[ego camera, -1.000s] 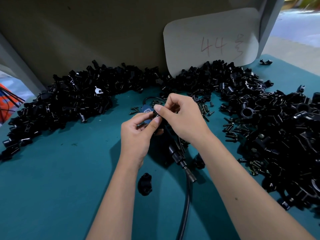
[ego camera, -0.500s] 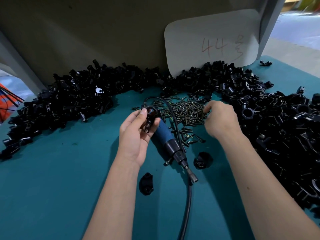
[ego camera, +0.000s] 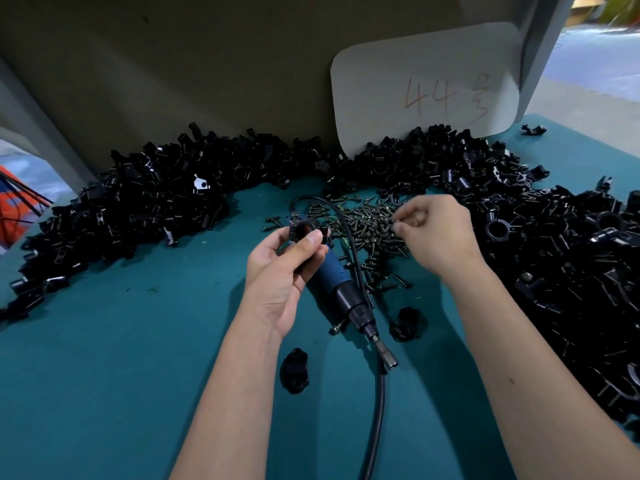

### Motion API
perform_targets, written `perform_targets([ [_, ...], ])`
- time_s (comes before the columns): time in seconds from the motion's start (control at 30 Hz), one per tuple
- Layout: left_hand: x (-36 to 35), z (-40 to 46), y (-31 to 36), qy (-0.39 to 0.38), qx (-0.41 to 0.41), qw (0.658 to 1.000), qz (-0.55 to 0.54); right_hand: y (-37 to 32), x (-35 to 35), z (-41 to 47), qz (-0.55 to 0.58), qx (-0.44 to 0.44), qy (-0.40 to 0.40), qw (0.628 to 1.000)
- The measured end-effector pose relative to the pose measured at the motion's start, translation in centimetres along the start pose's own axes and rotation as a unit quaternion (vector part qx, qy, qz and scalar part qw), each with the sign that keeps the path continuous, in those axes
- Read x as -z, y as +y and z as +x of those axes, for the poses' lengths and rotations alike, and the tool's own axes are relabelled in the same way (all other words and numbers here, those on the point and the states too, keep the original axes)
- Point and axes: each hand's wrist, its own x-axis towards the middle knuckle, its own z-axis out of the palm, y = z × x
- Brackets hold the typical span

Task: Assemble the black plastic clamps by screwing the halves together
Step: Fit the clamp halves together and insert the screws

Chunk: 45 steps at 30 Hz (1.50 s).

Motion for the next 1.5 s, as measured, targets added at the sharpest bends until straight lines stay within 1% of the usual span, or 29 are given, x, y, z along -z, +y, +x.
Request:
perform_targets([
  [0.03, -0.1, -0.1, 0.0, -0.004, 0.002, 1.0, 0.003, -0.6, -0.2, -0.3, 0.071, 0.024, -0.004, 0.997],
  [0.1, -0.3, -0.2, 0.0, -0.009, 0.004, 1.0, 0.007, -1.9, -0.8, -1.1, 0.219, 0.058, -0.051, 0.973],
  [0.13, -0.3, -0.2, 0.1, -0.011, 0.005, 1.0, 0.008, -2.5, -1.2, -1.4, 0.269, 0.074, -0.075, 0.957],
  [0.17, -0.4, -0.2, 0.1, -0.015, 0.007, 1.0, 0.009, -2.9, -1.6, -1.7, 0.293, 0.092, -0.09, 0.947],
  [0.27, -0.3, -0.4, 0.2, -0.027, 0.013, 0.999, 0.012, -3.5, -2.7, -2.2, 0.297, 0.128, -0.099, 0.941],
  [0.43, -0.3, -0.5, 0.2, -0.042, 0.013, 0.999, 0.024, -3.2, -2.8, -2.0, 0.318, 0.139, -0.132, 0.929],
  [0.57, -0.2, -0.5, 0.2, -0.047, 0.016, 0.999, 0.017, -3.1, -2.6, -2.0, 0.32, 0.135, -0.162, 0.924],
  [0.7, -0.2, -0.5, 0.3, -0.048, 0.031, 0.998, -0.008, -3.0, -2.5, -2.0, 0.352, 0.108, -0.197, 0.909],
  [0.87, -0.1, -0.6, 0.3, -0.069, 0.065, 0.994, -0.053, -3.3, -2.8, -2.5, 0.38, 0.092, -0.241, 0.888],
  [0.93, 0.0, -0.6, 0.2, -0.076, 0.073, 0.992, -0.068, -3.5, -2.9, -2.7, 0.377, 0.088, -0.223, 0.895],
  [1.0, 0.0, -0.6, 0.2, -0.084, 0.073, 0.992, -0.064, -3.7, -3.2, -2.7, 0.362, 0.09, -0.172, 0.912],
  [1.07, -0.2, -0.6, 0.2, -0.085, 0.074, 0.992, -0.053, -3.8, -3.5, -2.8, 0.36, 0.084, -0.142, 0.918],
  [1.1, -0.3, -0.6, 0.2, -0.084, 0.076, 0.992, -0.052, -3.8, -3.5, -2.8, 0.365, 0.077, -0.146, 0.916],
  [1.17, -0.4, -0.5, 0.2, -0.079, 0.081, 0.992, -0.062, -3.8, -3.4, -2.9, 0.38, 0.069, -0.185, 0.904],
  [1.27, -0.3, -0.5, 0.2, -0.075, 0.086, 0.989, -0.089, -3.7, -3.2, -2.9, 0.391, 0.102, -0.216, 0.889],
  [1.37, -0.2, -0.5, 0.2, -0.078, 0.087, 0.989, -0.096, -4.0, -3.3, -3.0, 0.391, 0.131, -0.192, 0.891],
  [1.5, -0.2, -0.7, 0.2, -0.081, 0.082, 0.99, -0.075, -4.3, -3.8, -3.2, 0.391, 0.108, -0.132, 0.905],
])
